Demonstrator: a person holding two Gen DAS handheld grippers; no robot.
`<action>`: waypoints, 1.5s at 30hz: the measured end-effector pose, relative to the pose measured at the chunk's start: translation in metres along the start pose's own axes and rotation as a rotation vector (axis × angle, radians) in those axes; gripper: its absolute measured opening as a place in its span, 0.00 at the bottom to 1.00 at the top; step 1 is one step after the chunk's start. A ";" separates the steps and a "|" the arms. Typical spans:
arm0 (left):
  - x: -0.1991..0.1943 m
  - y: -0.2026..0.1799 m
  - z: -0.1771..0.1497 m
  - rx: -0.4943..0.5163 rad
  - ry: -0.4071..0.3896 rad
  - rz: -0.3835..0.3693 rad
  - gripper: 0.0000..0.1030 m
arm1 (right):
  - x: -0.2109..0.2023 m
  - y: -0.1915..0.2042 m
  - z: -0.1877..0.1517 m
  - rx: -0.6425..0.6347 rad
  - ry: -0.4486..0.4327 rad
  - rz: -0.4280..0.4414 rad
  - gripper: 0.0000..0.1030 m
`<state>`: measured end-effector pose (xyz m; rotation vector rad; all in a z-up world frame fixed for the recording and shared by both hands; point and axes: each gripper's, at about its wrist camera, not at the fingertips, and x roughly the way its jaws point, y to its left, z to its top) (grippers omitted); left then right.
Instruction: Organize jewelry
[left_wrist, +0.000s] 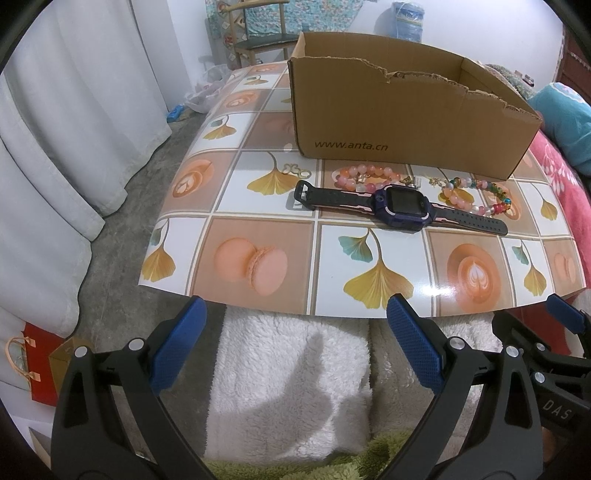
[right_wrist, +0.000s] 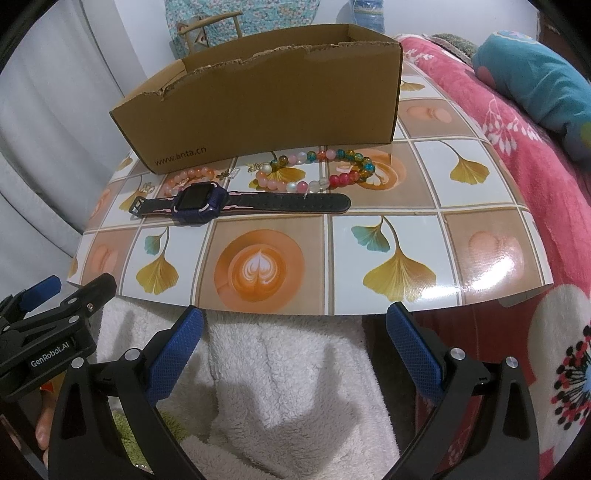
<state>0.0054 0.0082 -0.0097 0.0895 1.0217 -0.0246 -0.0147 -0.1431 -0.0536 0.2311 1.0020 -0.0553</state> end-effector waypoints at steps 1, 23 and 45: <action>0.000 -0.001 0.000 0.000 0.000 0.000 0.92 | 0.000 0.000 0.000 0.000 0.000 0.000 0.94; 0.014 0.000 0.002 0.004 0.024 0.008 0.92 | 0.004 -0.010 0.007 -0.011 -0.024 -0.027 0.94; 0.041 0.034 0.049 0.010 -0.173 -0.221 0.92 | 0.021 -0.033 0.055 -0.066 -0.096 0.007 0.94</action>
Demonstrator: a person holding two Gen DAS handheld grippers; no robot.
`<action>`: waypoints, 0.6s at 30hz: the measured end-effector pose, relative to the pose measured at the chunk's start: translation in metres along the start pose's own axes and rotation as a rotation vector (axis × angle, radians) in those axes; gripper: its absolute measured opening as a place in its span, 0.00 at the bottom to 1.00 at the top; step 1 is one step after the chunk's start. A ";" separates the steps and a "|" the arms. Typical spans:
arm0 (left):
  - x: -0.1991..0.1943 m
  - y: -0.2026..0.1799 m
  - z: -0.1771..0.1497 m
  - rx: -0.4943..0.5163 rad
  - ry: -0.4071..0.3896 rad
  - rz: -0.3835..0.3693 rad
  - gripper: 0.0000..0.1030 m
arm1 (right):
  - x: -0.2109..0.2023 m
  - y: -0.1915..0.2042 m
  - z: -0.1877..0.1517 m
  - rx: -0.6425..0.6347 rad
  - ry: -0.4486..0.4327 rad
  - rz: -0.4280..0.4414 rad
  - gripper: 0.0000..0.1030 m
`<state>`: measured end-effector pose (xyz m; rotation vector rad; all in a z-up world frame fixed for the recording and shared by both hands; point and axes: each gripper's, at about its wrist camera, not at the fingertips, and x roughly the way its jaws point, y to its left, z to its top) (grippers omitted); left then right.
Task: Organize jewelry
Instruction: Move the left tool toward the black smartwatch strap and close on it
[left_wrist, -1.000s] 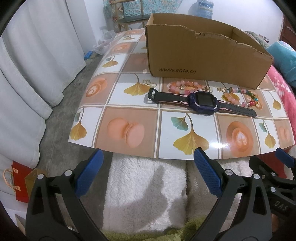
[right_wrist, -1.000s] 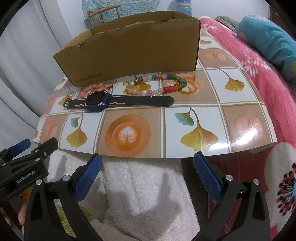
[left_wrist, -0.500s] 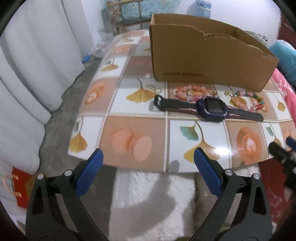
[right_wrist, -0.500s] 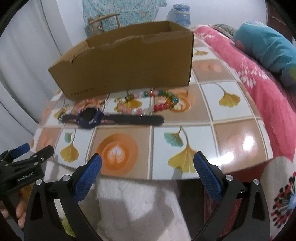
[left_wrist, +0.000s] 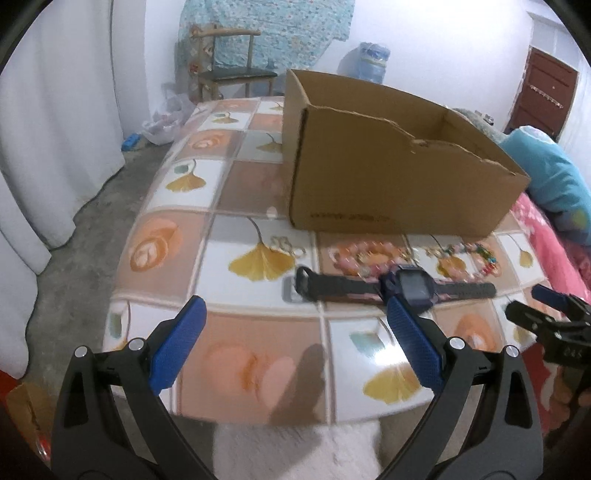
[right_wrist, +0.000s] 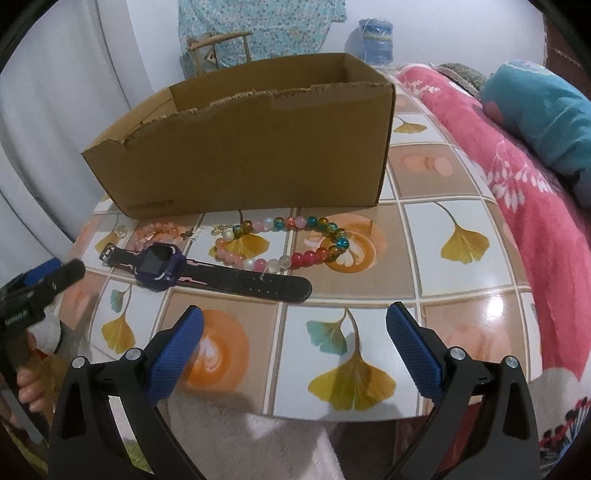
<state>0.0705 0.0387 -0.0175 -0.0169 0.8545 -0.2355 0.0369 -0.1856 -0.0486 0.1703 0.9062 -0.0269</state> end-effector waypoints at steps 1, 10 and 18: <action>0.002 0.000 0.002 0.007 -0.006 0.003 0.92 | 0.002 0.000 0.001 -0.001 0.000 0.000 0.94; 0.028 -0.001 0.014 0.011 0.061 -0.057 0.41 | 0.017 -0.003 0.008 0.007 0.012 -0.001 0.94; 0.045 0.001 0.014 -0.012 0.151 -0.074 0.24 | 0.023 -0.007 0.008 0.024 0.025 0.004 0.94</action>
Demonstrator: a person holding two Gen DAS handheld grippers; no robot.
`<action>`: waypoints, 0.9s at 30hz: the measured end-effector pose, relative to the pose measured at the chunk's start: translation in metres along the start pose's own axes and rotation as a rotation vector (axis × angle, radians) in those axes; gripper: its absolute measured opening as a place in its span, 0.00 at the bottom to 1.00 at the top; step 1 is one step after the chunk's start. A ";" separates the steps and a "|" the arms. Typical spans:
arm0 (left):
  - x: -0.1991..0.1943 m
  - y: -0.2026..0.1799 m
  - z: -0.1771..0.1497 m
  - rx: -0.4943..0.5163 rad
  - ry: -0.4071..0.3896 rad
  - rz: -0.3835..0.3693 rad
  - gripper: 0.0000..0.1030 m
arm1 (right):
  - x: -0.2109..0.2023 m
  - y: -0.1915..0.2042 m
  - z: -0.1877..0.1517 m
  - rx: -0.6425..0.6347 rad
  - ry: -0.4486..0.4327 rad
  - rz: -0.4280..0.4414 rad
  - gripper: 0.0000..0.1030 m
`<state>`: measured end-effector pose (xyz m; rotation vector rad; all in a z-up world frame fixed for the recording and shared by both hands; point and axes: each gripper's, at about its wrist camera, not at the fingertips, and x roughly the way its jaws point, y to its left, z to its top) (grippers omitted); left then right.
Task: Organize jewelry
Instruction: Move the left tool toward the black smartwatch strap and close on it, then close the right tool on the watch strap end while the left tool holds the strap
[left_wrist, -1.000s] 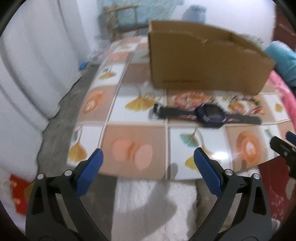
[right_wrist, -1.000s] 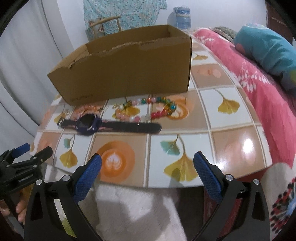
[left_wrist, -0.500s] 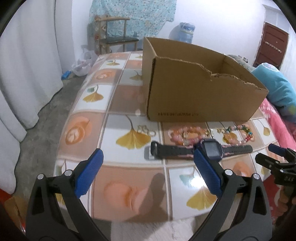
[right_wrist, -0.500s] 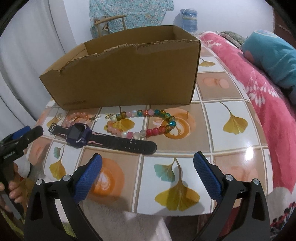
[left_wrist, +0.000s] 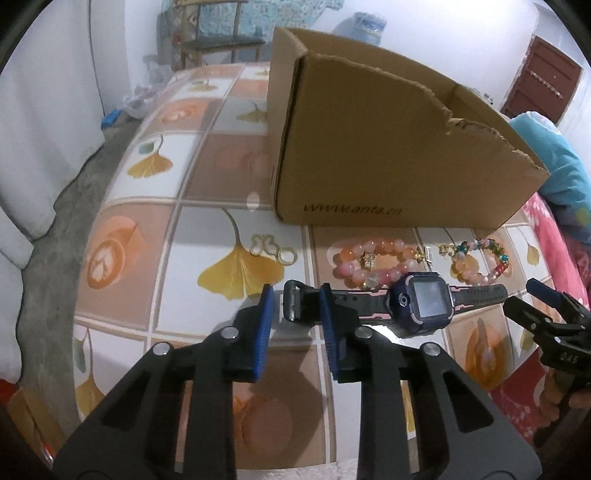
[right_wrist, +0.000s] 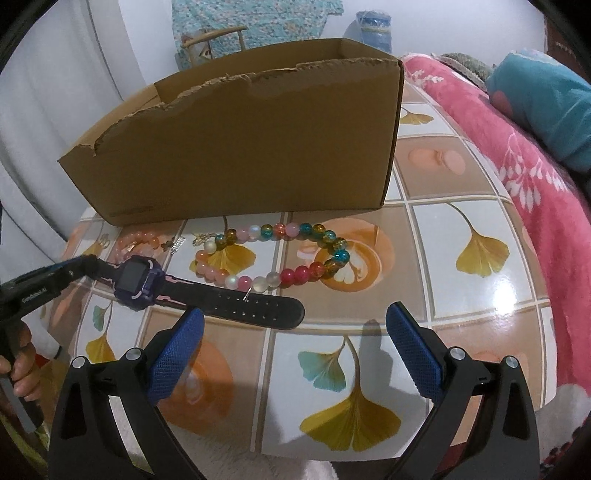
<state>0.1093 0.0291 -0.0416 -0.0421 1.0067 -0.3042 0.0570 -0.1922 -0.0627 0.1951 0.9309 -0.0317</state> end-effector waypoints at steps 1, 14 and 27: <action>0.001 -0.001 0.001 0.001 0.002 0.002 0.24 | 0.000 -0.001 0.000 0.003 0.000 0.001 0.94; -0.012 -0.016 -0.005 0.092 -0.052 0.058 0.07 | -0.005 -0.011 -0.002 0.038 -0.020 -0.007 0.94; -0.022 -0.023 -0.008 0.100 -0.091 0.010 0.07 | -0.004 -0.011 -0.005 0.044 -0.011 -0.006 0.94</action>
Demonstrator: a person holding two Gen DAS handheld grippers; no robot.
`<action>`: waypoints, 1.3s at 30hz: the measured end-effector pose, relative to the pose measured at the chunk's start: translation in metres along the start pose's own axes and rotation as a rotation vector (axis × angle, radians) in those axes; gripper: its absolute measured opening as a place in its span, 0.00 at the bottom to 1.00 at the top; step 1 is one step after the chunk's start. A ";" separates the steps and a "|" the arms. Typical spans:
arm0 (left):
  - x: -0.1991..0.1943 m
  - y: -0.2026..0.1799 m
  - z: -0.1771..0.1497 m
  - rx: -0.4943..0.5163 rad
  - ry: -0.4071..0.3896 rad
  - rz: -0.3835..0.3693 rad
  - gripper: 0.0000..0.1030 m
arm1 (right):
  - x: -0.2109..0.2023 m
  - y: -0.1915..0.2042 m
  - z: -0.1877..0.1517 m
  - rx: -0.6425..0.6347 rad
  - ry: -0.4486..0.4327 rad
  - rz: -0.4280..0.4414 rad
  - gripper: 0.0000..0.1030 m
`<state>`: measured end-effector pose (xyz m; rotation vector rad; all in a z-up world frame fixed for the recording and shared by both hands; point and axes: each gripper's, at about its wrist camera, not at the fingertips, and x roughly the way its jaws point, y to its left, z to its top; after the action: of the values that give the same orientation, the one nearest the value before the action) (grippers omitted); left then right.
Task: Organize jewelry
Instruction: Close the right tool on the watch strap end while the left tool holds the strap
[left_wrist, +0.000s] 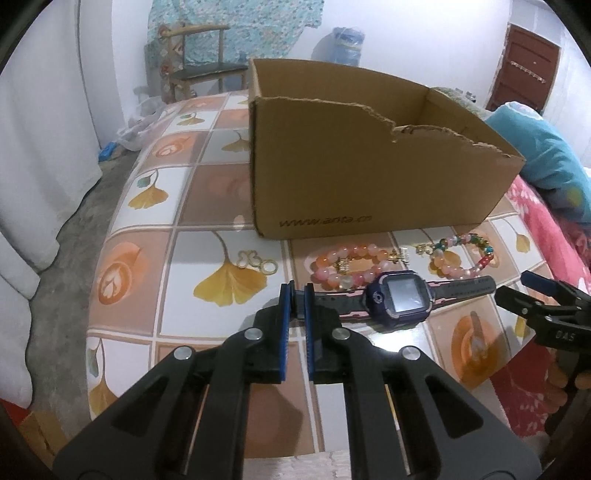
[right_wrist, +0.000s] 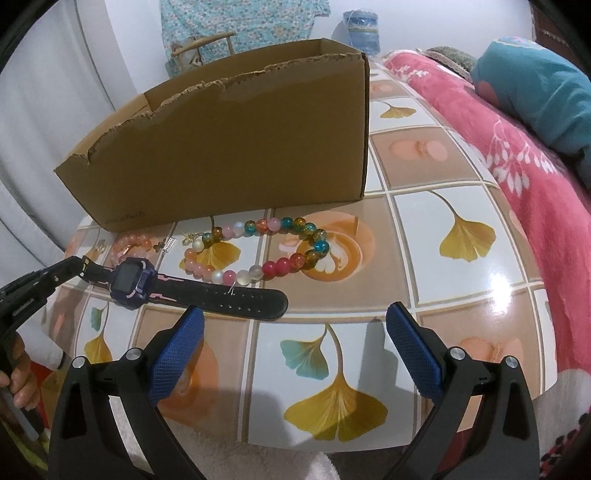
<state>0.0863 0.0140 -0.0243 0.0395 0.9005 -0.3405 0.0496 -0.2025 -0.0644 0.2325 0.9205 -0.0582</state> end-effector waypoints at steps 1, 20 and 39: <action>0.000 -0.001 0.000 0.002 0.001 -0.004 0.07 | 0.001 0.000 0.000 0.000 0.002 0.000 0.94; 0.020 -0.003 -0.002 0.029 0.029 0.061 0.05 | -0.002 0.000 -0.003 -0.014 -0.006 -0.018 0.94; 0.007 -0.004 -0.016 0.041 0.035 0.028 0.04 | 0.010 0.018 0.012 -0.141 0.019 -0.023 0.25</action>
<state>0.0772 0.0115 -0.0389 0.0962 0.9267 -0.3326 0.0679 -0.1869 -0.0626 0.0913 0.9416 -0.0120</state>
